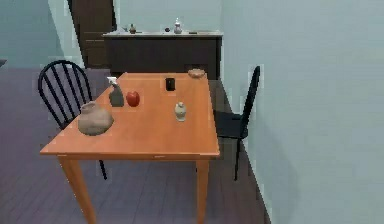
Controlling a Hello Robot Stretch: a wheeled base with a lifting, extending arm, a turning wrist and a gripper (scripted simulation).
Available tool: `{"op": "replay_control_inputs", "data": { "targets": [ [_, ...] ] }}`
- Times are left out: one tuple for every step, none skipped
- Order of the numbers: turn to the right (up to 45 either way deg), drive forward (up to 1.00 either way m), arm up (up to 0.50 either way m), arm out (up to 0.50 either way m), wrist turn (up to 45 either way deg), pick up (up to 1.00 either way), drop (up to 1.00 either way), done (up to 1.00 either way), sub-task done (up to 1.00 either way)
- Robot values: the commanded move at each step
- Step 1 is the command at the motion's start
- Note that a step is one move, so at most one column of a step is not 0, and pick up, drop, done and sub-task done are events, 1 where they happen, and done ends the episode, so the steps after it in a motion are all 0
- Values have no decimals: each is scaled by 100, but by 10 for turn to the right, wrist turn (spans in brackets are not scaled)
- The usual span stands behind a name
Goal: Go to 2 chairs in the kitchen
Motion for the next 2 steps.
{"op": "replay_control_inputs", "data": {
  "targets": [
    [30, 0, 0, 0, 0, 0, 0, 0, 0],
    [0, 35, 0, 0, 0, 0, 0, 0, 0]
  ]
}}
